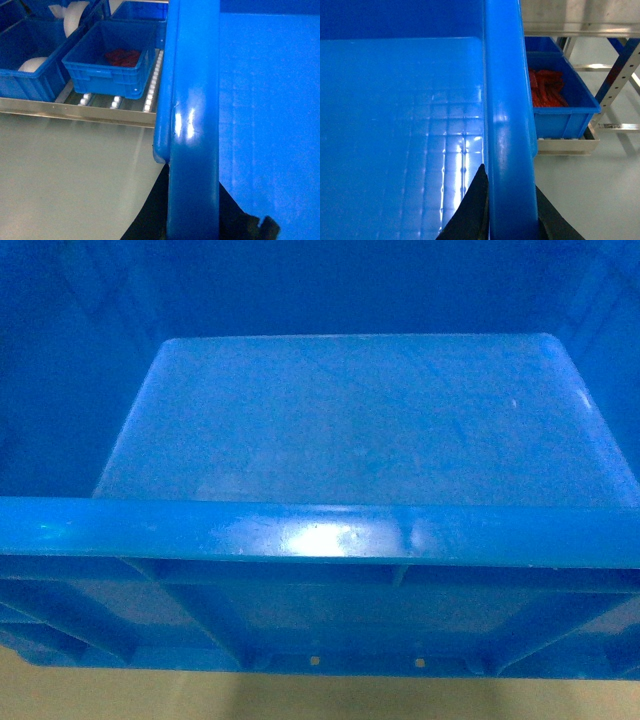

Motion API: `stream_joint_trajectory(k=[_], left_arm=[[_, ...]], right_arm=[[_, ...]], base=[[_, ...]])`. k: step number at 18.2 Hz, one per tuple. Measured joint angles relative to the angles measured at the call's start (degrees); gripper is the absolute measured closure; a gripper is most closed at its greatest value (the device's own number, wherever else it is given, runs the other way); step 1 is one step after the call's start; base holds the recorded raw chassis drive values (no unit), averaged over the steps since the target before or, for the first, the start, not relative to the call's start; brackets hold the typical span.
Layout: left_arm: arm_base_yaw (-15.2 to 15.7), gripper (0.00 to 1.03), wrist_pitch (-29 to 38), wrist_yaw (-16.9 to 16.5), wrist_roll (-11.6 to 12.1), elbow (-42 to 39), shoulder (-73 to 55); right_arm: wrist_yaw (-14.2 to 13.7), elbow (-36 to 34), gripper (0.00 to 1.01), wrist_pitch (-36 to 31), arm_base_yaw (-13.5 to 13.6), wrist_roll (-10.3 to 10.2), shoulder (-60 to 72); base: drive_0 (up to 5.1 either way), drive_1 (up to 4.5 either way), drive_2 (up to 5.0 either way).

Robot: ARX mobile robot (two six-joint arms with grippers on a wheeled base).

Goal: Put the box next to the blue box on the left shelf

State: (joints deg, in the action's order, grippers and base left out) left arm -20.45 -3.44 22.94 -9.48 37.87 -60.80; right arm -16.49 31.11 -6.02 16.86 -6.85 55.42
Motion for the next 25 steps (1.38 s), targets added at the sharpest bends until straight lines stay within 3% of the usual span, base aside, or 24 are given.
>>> stream_joint_trajectory(k=[25], left_arm=[[0.0,0.94,-0.5,0.0,-0.2,0.0,-0.1]], right_arm=[[0.0,0.0,0.92,0.4,0.0,0.0,0.0]], base=[[0.0,0.0,0.0]])
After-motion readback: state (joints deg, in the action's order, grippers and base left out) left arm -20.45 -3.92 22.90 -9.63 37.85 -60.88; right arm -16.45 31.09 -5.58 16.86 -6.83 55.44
